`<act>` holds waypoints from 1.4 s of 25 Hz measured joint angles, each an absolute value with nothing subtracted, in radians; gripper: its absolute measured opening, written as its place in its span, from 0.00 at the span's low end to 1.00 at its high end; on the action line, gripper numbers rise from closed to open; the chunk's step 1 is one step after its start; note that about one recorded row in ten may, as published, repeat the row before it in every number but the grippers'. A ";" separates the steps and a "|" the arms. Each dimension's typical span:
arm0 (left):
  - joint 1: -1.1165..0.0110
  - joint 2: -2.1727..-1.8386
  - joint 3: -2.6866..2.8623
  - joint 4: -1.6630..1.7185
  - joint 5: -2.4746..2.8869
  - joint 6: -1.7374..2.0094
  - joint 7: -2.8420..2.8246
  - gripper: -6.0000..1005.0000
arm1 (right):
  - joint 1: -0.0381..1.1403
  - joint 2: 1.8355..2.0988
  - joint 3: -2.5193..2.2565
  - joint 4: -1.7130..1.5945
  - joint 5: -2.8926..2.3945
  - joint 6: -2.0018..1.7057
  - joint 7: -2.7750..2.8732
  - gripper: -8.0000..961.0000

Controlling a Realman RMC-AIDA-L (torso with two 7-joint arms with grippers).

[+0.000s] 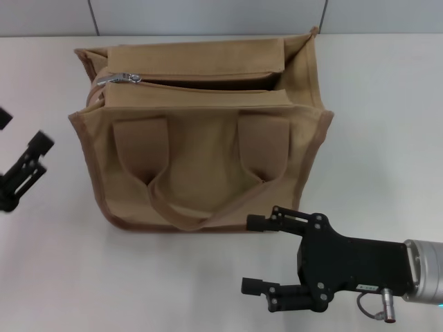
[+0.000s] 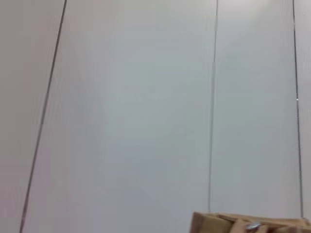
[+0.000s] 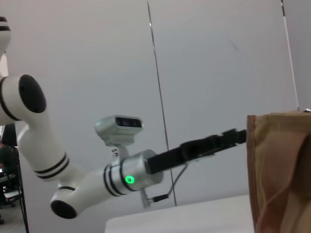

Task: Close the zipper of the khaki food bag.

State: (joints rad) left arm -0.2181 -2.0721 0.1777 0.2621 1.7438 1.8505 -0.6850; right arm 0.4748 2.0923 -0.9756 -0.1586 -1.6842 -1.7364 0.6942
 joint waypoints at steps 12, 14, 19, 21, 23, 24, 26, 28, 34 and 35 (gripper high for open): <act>-0.340 -2.070 0.209 0.235 1.769 1.660 -0.655 0.75 | 0.483 2.092 -0.976 -0.125 -1.660 -1.700 0.693 0.86; -0.354 -2.071 0.249 0.240 1.783 1.671 -0.647 0.75 | 0.484 2.092 -0.976 -0.117 -1.646 -1.688 0.693 0.86; -0.395 -2.073 0.263 0.235 1.781 1.690 -0.645 0.75 | 0.488 2.092 -0.976 -0.105 -1.624 -1.654 0.693 0.85; -0.414 -2.075 0.258 0.226 1.773 1.698 -0.632 0.75 | 0.489 2.092 -0.976 -0.104 -1.624 -1.653 0.693 0.85; -0.429 -2.076 0.246 0.198 1.753 1.694 -0.608 0.75 | 0.489 2.092 -0.976 -0.104 -1.623 -1.652 0.693 0.85; -0.435 -2.076 0.242 0.182 1.740 1.690 -0.592 0.75 | 0.489 2.092 -0.976 -0.104 -1.622 -1.652 0.693 0.85; -0.441 -2.076 0.238 0.152 1.711 1.687 -0.556 0.74 | 0.489 2.092 -0.976 -0.104 -1.622 -1.652 0.693 0.85; -0.442 -2.077 0.237 0.139 1.698 1.688 -0.542 0.74 | 0.489 2.092 -0.976 -0.104 -1.621 -1.652 0.693 0.85; -0.430 -2.075 0.220 0.130 1.680 1.718 -0.550 0.74 | 0.488 2.092 -0.976 -0.104 -1.610 -1.652 0.693 0.85; -0.429 -2.076 0.198 0.126 1.672 1.721 -0.550 0.74 | 0.489 2.092 -0.976 -0.104 -1.607 -1.652 0.694 0.85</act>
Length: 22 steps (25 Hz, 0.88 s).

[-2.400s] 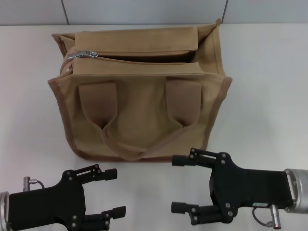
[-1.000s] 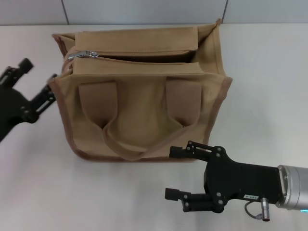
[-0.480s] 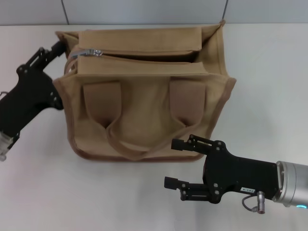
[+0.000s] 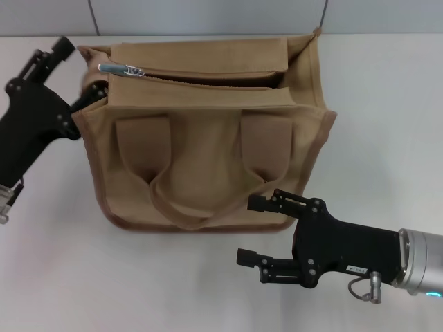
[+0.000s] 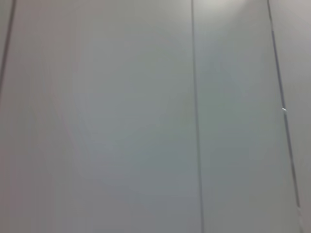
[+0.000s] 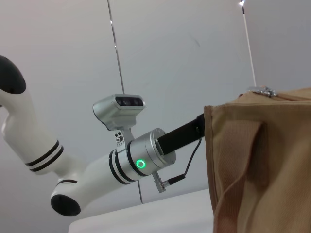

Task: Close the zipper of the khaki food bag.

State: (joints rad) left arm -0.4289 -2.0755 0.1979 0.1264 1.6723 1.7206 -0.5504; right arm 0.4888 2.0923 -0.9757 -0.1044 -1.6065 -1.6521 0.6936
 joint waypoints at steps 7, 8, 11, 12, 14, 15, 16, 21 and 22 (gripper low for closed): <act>-0.434 -2.073 0.167 0.107 1.671 1.703 -0.582 0.73 | 0.491 2.092 -0.976 -0.109 -1.606 -1.654 0.695 0.85; -0.434 -2.072 0.169 0.110 1.674 1.700 -0.594 0.73 | 0.491 2.092 -0.976 -0.110 -1.606 -1.653 0.695 0.85; -0.433 -2.070 0.173 0.117 1.684 1.690 -0.617 0.73 | 0.494 2.092 -0.976 -0.110 -1.606 -1.651 0.695 0.85; -0.433 -2.069 0.174 0.118 1.686 1.689 -0.619 0.73 | 0.495 2.092 -0.976 -0.110 -1.606 -1.650 0.695 0.85; -0.432 -2.069 0.190 0.125 1.697 1.687 -0.634 0.73 | 0.496 2.092 -0.976 -0.110 -1.606 -1.646 0.695 0.85; -0.435 -2.068 0.226 0.155 1.713 1.692 -0.684 0.73 | 0.499 2.092 -0.976 -0.111 -1.605 -1.638 0.695 0.85; -0.435 -2.068 0.226 0.155 1.713 1.692 -0.684 0.69 | 0.499 2.092 -0.976 -0.111 -1.605 -1.638 0.695 0.85; -0.445 -2.072 0.283 0.199 1.721 1.697 -0.776 0.51 | 0.502 2.092 -0.976 -0.109 -1.600 -1.634 0.695 0.85; -0.445 -2.073 0.282 0.197 1.719 1.697 -0.774 0.49 | 0.502 2.092 -0.976 -0.108 -1.595 -1.635 0.695 0.85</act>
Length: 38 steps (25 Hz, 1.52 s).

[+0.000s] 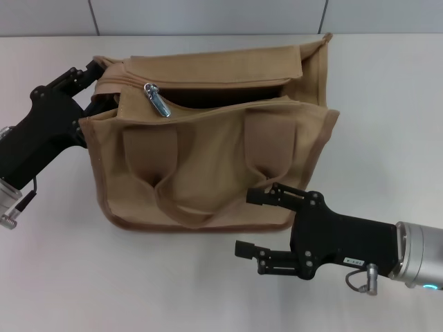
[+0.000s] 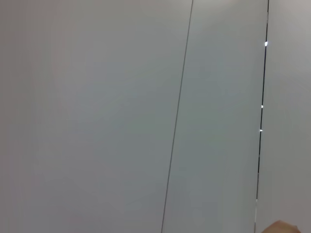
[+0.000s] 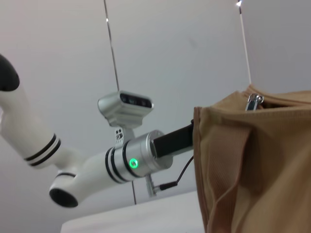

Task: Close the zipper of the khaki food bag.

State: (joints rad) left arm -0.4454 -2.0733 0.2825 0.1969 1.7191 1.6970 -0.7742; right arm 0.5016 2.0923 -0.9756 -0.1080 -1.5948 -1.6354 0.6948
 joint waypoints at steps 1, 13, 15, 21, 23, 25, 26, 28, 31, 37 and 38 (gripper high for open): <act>-0.445 -2.073 0.282 0.197 1.719 1.697 -0.774 0.48 | 0.502 2.092 -0.976 -0.107 -1.590 -1.637 0.695 0.85; -0.444 -2.073 0.188 0.170 1.715 1.708 -0.785 0.33 | 0.497 2.090 -0.976 -0.113 -1.573 -1.650 0.698 0.85; -0.443 -2.073 0.186 0.170 1.715 1.707 -0.786 0.31 | 0.498 2.090 -0.976 -0.114 -1.572 -1.649 0.698 0.85; -0.436 -2.073 0.185 0.170 1.715 1.705 -0.785 0.11 | 0.499 2.091 -0.976 -0.113 -1.568 -1.649 0.696 0.85; -0.426 -2.072 0.169 0.170 1.715 1.711 -0.786 0.06 | 0.499 2.091 -0.976 -0.112 -1.568 -1.649 0.696 0.85; -0.422 -2.072 0.165 0.170 1.715 1.715 -0.786 0.05 | 0.499 2.091 -0.976 -0.111 -1.568 -1.649 0.696 0.85; -0.422 -2.072 0.165 0.170 1.717 1.718 -0.787 0.05 | 0.500 2.091 -0.976 -0.111 -1.567 -1.649 0.696 0.85; -0.426 -2.071 0.175 0.170 1.722 1.722 -0.801 0.04 | 0.500 2.091 -0.976 -0.108 -1.556 -1.666 0.696 0.85; -0.431 -2.073 0.174 0.170 1.720 1.729 -0.826 0.04 | 0.499 2.091 -0.976 -0.107 -1.537 -1.703 0.696 0.85; -0.488 -2.073 0.179 0.158 1.725 1.726 -0.905 0.04 | 0.488 2.085 -0.973 -0.109 -1.489 -1.847 0.705 0.85; -0.508 -2.074 0.181 0.148 1.725 1.718 -0.908 0.04 | 0.487 2.084 -0.973 -0.111 -1.469 -1.868 0.710 0.85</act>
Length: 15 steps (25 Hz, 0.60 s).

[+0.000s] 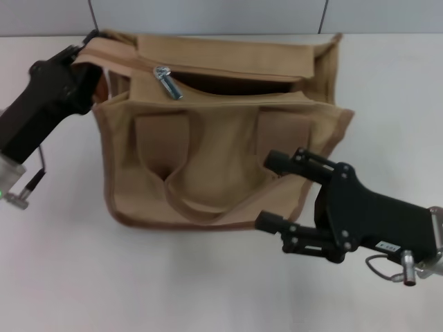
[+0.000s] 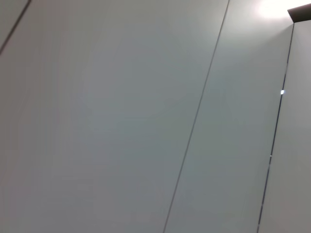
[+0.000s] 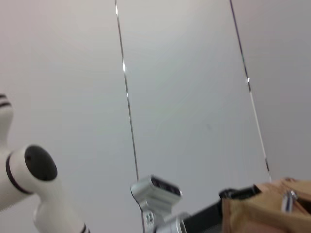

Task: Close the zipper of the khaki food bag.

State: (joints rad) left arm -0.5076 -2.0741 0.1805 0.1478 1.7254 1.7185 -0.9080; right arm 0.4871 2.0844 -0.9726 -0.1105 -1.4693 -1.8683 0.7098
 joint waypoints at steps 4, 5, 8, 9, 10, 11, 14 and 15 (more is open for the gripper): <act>-0.532 -2.075 0.178 0.140 1.724 1.692 -0.906 0.04 | 0.489 2.086 -0.972 -0.116 -1.462 -1.867 0.721 0.85; -0.536 -2.076 0.163 0.139 1.719 1.651 -0.903 0.04 | 0.495 2.087 -0.971 -0.115 -1.460 -1.852 0.729 0.85; -0.537 -2.075 0.153 0.138 1.717 1.626 -0.908 0.04 | 0.498 2.089 -0.963 -0.113 -1.442 -1.842 0.742 0.85; -0.537 -2.074 0.154 0.138 1.717 1.628 -0.911 0.04 | 0.498 2.090 -0.957 -0.112 -1.425 -1.841 0.753 0.85; -0.535 -2.074 0.157 0.135 1.720 1.650 -0.916 0.04 | 0.499 2.091 -0.951 -0.115 -1.391 -1.858 0.794 0.85; -0.535 -2.074 0.157 0.135 1.720 1.650 -0.916 0.04 | 0.499 2.091 -0.951 -0.115 -1.391 -1.858 0.794 0.85; -0.529 -2.076 0.157 0.125 1.720 1.693 -0.917 0.04 | 0.512 2.088 -0.948 -0.135 -1.374 -1.911 0.869 0.85; -0.530 -2.076 0.157 0.107 1.720 1.717 -0.917 0.04 | 0.520 2.086 -0.934 -0.158 -1.357 -1.931 0.947 0.85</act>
State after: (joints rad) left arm -0.5297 -2.0759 0.1575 0.1075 1.7197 1.7170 -0.9173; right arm 0.5199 2.0862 -0.9337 -0.1580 -1.3573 -1.9311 0.9465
